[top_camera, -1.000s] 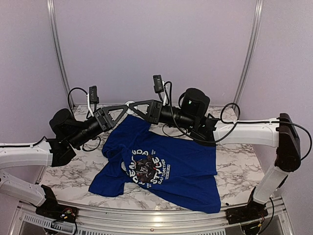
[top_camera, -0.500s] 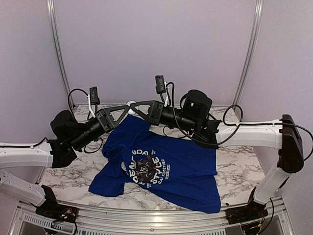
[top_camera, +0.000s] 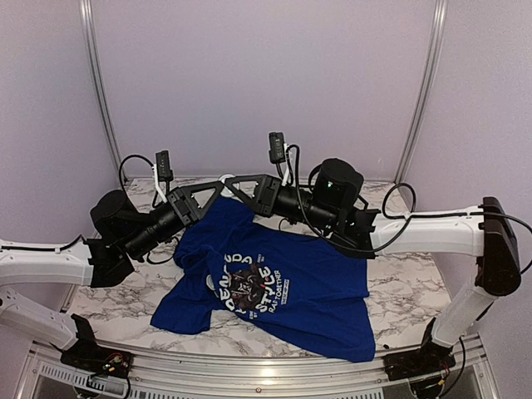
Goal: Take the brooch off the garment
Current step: Close the brooch securely.
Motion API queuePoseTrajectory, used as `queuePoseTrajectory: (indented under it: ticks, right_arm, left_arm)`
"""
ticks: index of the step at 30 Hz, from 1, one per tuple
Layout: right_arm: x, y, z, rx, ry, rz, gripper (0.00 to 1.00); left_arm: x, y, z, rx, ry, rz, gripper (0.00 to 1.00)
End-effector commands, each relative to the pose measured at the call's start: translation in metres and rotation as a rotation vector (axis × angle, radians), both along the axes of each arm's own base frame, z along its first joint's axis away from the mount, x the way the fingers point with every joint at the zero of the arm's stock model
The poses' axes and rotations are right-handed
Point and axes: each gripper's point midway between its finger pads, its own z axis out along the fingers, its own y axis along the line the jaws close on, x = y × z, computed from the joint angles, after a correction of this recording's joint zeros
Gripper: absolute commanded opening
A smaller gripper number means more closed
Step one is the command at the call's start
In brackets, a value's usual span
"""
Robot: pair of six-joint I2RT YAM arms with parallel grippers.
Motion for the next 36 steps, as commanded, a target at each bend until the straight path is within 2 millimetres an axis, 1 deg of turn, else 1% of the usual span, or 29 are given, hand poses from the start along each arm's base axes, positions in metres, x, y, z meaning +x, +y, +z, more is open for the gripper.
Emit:
queuePoseTrajectory:
  ticks: [1, 6, 13, 17, 20, 22, 23, 25, 31, 36]
  right_arm:
    - [0.020, -0.019, 0.028, 0.065, -0.059, -0.126, 0.08]
    - [0.010, -0.017, 0.032, 0.070, -0.083, -0.073, 0.18]
    - [-0.007, -0.019, 0.030, 0.064, -0.099, 0.001, 0.36]
    - [-0.011, -0.019, 0.022, 0.042, -0.087, 0.025, 0.45]
    - [-0.013, -0.015, 0.014, 0.019, -0.072, 0.046, 0.49]
    - [-0.015, -0.012, 0.010, 0.008, -0.062, 0.063, 0.49]
    - [-0.014, -0.011, 0.008, 0.004, -0.059, 0.068, 0.48]
    - [-0.014, -0.009, 0.007, 0.002, -0.055, 0.077, 0.43]
    - [-0.014, -0.003, 0.006, -0.007, -0.051, 0.098, 0.29]
    - [-0.014, 0.000, 0.006, -0.006, -0.051, 0.105, 0.27]
  left_arm:
    - [0.004, 0.002, 0.017, -0.054, -0.001, 0.034, 0.00]
    - [0.005, 0.002, 0.016, -0.044, -0.004, 0.042, 0.00]
    - [0.006, 0.004, 0.020, -0.017, -0.021, 0.059, 0.00]
    - [0.003, 0.004, 0.023, -0.015, -0.042, 0.050, 0.00]
    - [-0.001, 0.005, 0.027, -0.020, -0.067, 0.041, 0.00]
    - [-0.003, 0.005, 0.030, -0.020, -0.083, 0.038, 0.00]
    - [-0.004, 0.006, 0.032, -0.024, -0.092, 0.035, 0.00]
    - [-0.008, 0.003, 0.034, -0.022, -0.111, 0.010, 0.00]
    - [-0.010, -0.002, 0.036, -0.021, -0.120, -0.014, 0.00]
    - [-0.010, -0.004, 0.036, -0.020, -0.123, -0.021, 0.00]
